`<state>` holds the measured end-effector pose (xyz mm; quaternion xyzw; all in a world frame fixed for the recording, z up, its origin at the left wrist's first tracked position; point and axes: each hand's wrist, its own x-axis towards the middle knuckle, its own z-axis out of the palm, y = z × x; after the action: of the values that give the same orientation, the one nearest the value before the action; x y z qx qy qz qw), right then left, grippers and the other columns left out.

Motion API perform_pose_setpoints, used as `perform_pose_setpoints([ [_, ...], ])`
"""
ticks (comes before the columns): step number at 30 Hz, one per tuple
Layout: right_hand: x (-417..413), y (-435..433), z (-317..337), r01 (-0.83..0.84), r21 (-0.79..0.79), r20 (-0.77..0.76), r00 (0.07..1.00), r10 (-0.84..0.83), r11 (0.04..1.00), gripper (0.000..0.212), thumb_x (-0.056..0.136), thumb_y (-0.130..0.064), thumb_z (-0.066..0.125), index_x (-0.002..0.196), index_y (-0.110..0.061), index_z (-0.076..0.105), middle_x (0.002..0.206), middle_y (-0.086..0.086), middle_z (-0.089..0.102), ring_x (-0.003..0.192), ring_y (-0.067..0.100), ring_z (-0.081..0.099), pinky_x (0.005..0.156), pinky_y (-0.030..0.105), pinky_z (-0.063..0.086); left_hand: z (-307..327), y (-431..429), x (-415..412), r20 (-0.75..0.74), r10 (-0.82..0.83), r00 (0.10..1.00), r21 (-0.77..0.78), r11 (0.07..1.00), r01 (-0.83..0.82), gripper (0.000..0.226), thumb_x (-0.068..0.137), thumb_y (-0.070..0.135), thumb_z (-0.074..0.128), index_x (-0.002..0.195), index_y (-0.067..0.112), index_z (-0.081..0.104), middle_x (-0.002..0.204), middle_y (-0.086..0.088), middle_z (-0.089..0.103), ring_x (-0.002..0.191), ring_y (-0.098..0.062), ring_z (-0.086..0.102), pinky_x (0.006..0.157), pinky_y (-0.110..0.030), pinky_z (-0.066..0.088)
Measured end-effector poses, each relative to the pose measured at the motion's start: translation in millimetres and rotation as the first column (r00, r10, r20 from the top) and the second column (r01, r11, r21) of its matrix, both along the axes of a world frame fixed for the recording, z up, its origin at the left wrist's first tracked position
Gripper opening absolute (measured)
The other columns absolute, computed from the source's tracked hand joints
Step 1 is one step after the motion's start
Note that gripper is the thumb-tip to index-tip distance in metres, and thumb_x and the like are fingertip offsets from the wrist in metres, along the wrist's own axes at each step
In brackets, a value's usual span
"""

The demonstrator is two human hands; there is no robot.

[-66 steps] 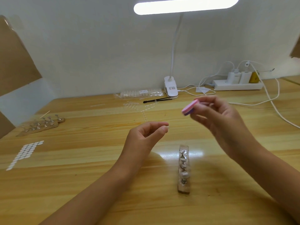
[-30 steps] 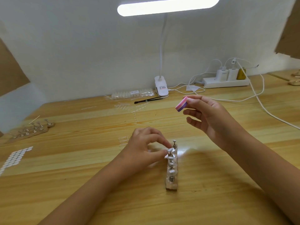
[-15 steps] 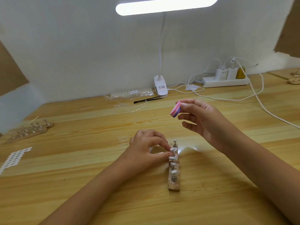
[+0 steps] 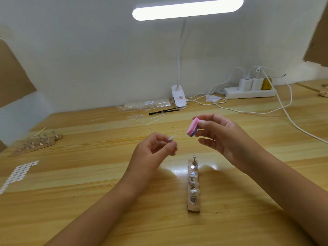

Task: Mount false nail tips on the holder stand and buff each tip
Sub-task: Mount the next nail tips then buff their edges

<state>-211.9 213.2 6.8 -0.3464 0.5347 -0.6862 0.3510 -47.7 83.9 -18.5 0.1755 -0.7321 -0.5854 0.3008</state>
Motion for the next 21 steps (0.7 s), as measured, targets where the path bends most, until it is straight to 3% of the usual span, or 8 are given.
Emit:
perform_pose_setpoints([
  [6, 2, 3, 4, -0.052, -0.028, -0.045, 0.998, 0.051, 0.998, 0.034, 0.079, -0.023, 0.067, 0.112, -0.012, 0.066, 0.093, 0.004, 0.075, 0.087, 0.013, 0.072, 0.072, 0.018, 0.055, -3, -2, -1, -0.047, -0.042, 0.998, 0.05, 0.998, 0.044, 0.007, 0.082, 0.022, 0.073, 0.087, 0.026, 0.07, 0.083, 0.007, 0.072, 0.084, -0.005, 0.068, 0.079, -0.014, 0.05],
  [9, 3, 3, 4, -0.062, -0.013, -0.055, 0.997, 0.061, 0.998, 0.033, 0.08, -0.022, 0.067, 0.111, -0.011, 0.067, 0.095, 0.005, 0.074, 0.089, 0.015, 0.072, 0.074, 0.018, 0.055, -2, -1, 0, -0.078, -0.062, 0.995, 0.045, 0.997, 0.065, 0.007, 0.078, 0.028, 0.073, 0.081, 0.033, 0.07, 0.082, 0.005, 0.072, 0.083, -0.006, 0.069, 0.079, -0.014, 0.05],
  [15, 11, 1, 1, -0.119, 0.043, -0.109, 0.986, 0.123, 0.992, 0.032, 0.078, -0.023, 0.071, 0.109, -0.013, 0.071, 0.1, 0.008, 0.073, 0.094, 0.021, 0.072, 0.077, 0.021, 0.055, -4, 0, 2, -0.082, -0.084, 0.993, -0.009, 0.996, 0.084, 0.012, 0.076, 0.03, 0.073, 0.086, 0.024, 0.069, 0.084, -0.002, 0.075, 0.082, -0.012, 0.071, 0.078, -0.018, 0.053],
  [21, 12, 2, 4, -0.13, 0.055, -0.125, 0.983, 0.136, 0.99, 0.033, 0.076, -0.025, 0.072, 0.107, -0.014, 0.071, 0.101, 0.009, 0.074, 0.096, 0.024, 0.072, 0.078, 0.023, 0.056, -4, 0, 2, -0.093, -0.085, 0.992, -0.046, 0.996, 0.081, 0.007, 0.077, 0.028, 0.074, 0.076, 0.032, 0.069, 0.08, 0.002, 0.072, 0.081, -0.01, 0.068, 0.078, -0.02, 0.054],
])
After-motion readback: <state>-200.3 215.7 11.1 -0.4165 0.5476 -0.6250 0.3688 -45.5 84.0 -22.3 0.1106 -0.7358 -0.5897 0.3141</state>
